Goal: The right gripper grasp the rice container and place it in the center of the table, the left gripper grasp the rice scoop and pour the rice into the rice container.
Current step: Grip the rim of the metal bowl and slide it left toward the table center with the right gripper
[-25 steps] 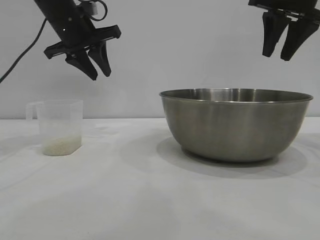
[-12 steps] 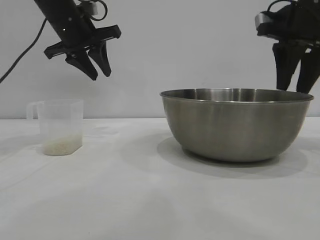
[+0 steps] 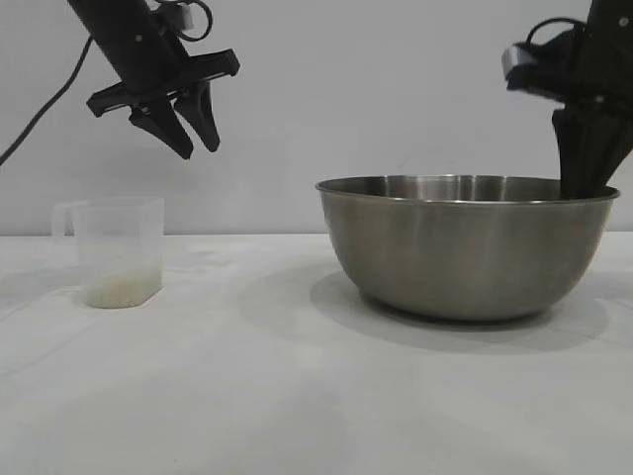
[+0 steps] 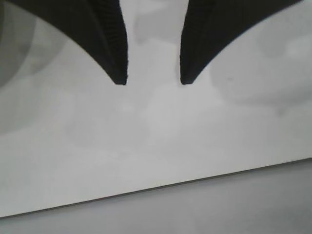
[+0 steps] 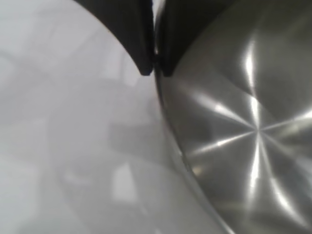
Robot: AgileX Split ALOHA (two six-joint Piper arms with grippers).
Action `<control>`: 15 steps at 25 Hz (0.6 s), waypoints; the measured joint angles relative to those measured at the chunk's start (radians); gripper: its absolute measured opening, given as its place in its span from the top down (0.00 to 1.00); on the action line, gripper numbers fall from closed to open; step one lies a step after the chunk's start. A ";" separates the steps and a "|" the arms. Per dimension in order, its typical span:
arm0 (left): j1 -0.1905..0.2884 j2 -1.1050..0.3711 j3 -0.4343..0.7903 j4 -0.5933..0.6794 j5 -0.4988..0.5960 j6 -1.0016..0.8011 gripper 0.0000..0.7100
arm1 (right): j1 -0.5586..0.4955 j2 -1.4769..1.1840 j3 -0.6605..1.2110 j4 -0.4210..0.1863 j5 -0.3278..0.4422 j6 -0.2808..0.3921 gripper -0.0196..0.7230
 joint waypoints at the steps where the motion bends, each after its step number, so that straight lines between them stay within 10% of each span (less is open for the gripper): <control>1: 0.000 0.000 0.000 0.000 0.000 0.000 0.70 | 0.015 0.010 0.000 -0.002 -0.002 0.000 0.97; 15: 0.000 0.000 0.000 0.000 0.000 0.000 0.70 | 0.188 0.018 0.000 0.003 -0.006 -0.001 0.91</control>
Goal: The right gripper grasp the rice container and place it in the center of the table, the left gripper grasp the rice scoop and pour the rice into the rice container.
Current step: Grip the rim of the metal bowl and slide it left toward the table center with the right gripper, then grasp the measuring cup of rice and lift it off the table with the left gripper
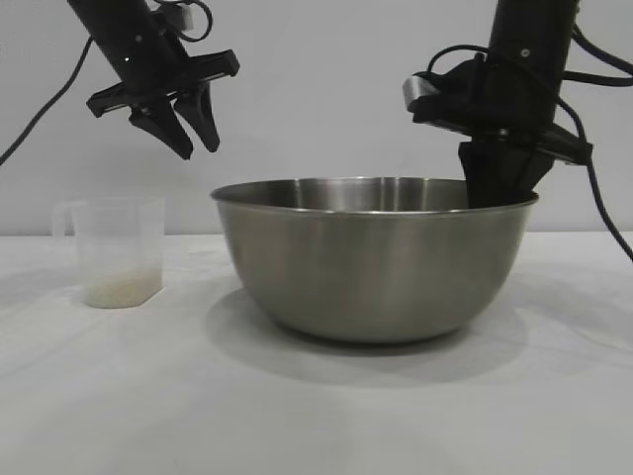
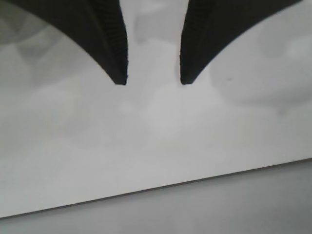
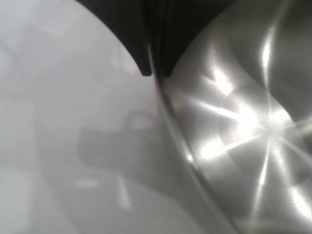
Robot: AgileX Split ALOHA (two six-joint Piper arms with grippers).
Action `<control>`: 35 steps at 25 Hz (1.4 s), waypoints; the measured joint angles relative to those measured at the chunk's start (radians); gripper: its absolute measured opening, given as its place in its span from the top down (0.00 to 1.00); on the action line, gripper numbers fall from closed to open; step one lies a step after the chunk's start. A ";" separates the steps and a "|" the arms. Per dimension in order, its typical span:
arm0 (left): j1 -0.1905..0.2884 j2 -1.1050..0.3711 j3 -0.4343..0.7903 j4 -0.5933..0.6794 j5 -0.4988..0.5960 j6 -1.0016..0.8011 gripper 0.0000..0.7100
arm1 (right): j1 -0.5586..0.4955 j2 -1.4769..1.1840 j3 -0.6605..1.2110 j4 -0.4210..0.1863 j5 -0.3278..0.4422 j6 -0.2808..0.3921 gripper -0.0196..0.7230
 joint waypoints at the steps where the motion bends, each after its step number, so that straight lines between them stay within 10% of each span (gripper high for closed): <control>1: 0.000 0.000 0.000 0.000 0.000 0.000 0.70 | 0.002 0.000 0.000 0.007 0.000 0.000 0.82; 6: 0.000 0.000 0.000 0.000 0.000 0.000 0.70 | 0.009 -0.020 0.000 0.012 0.000 0.000 0.49; 21: 0.000 0.000 0.000 0.003 0.000 0.000 0.70 | 0.009 -0.255 0.190 0.101 -0.243 -0.129 0.47; 35: 0.000 0.000 0.000 0.030 0.003 0.000 0.70 | 0.009 -0.927 0.996 0.094 -1.010 -0.137 0.47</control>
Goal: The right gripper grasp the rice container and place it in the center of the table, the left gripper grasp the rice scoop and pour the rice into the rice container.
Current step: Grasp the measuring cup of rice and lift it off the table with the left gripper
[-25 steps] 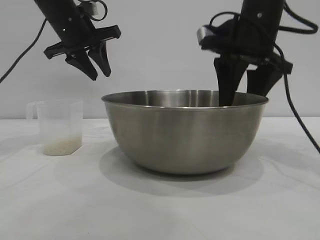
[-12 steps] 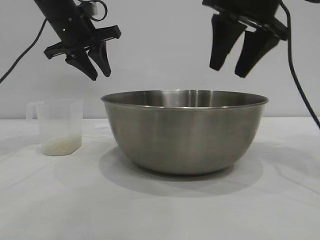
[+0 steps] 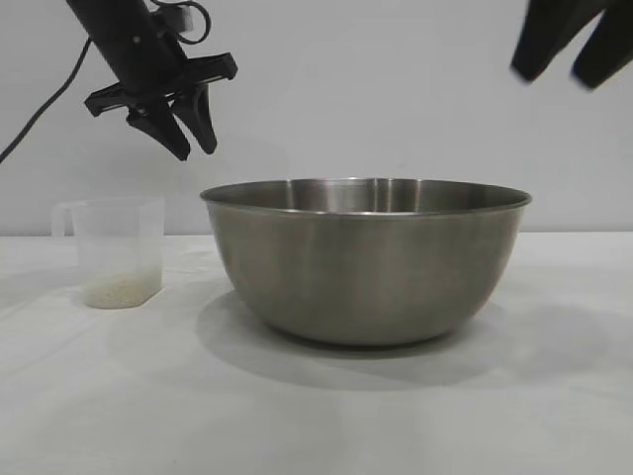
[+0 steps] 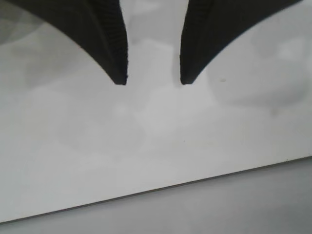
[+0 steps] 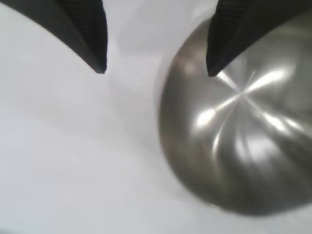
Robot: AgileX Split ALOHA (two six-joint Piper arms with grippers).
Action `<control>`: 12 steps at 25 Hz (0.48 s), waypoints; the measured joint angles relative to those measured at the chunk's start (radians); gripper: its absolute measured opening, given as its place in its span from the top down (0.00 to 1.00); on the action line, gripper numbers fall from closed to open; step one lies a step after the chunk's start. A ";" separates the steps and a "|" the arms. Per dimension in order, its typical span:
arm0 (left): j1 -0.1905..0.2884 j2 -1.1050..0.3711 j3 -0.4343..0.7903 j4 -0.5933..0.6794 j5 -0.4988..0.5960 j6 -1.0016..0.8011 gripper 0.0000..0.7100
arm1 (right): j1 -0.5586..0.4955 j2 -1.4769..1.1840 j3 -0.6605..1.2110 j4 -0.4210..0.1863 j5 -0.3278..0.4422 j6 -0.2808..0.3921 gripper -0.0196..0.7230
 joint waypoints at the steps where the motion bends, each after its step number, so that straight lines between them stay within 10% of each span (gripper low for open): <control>1: 0.000 0.000 0.000 0.000 -0.002 0.000 0.70 | 0.000 -0.064 0.054 -0.002 -0.054 -0.002 0.47; 4: 0.000 0.000 0.000 0.000 -0.002 0.000 0.70 | 0.000 -0.217 0.169 0.010 -0.076 -0.002 0.47; 12: 0.000 0.000 0.000 0.000 -0.002 -0.002 0.70 | 0.000 -0.461 0.168 0.026 0.321 0.004 0.47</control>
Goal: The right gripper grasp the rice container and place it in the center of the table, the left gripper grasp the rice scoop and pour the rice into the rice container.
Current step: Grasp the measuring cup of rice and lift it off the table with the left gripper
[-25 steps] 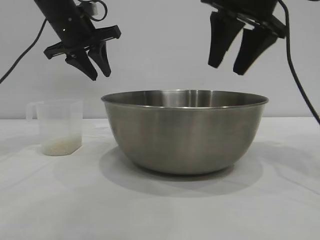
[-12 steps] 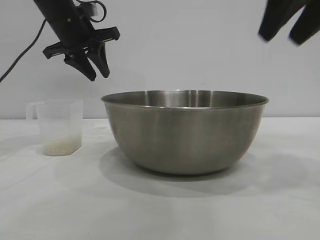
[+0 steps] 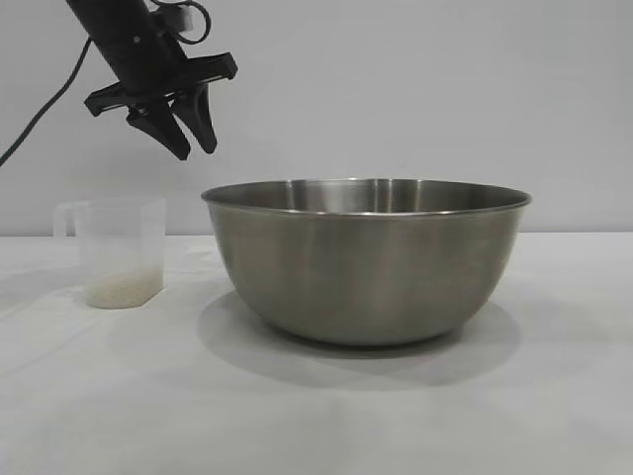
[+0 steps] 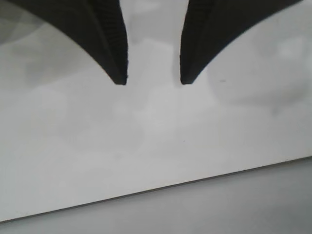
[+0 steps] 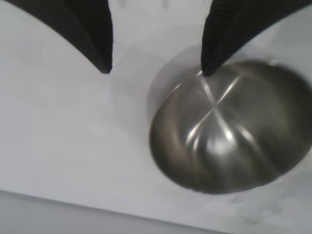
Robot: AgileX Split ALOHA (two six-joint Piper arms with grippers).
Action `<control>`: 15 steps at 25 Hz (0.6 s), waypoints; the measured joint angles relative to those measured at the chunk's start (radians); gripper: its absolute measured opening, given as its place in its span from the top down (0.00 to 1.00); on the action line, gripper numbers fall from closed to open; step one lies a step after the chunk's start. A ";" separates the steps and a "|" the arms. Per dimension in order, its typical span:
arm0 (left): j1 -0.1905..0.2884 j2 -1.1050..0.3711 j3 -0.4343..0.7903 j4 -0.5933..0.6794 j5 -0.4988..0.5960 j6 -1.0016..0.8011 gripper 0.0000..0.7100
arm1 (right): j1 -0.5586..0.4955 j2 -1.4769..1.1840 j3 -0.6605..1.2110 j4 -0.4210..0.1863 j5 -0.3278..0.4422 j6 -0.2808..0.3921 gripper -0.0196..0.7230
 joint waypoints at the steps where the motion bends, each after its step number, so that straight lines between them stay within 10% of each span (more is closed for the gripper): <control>1: 0.000 0.000 0.000 0.000 0.000 0.000 0.70 | 0.000 -0.022 -0.012 -0.019 0.067 0.000 0.47; 8: 0.000 0.000 0.000 0.000 0.000 0.000 0.70 | -0.003 -0.112 -0.122 -0.389 0.431 0.343 0.47; 15: 0.000 0.000 0.000 0.000 0.000 0.000 0.70 | -0.003 -0.452 -0.124 -0.395 0.506 0.394 0.47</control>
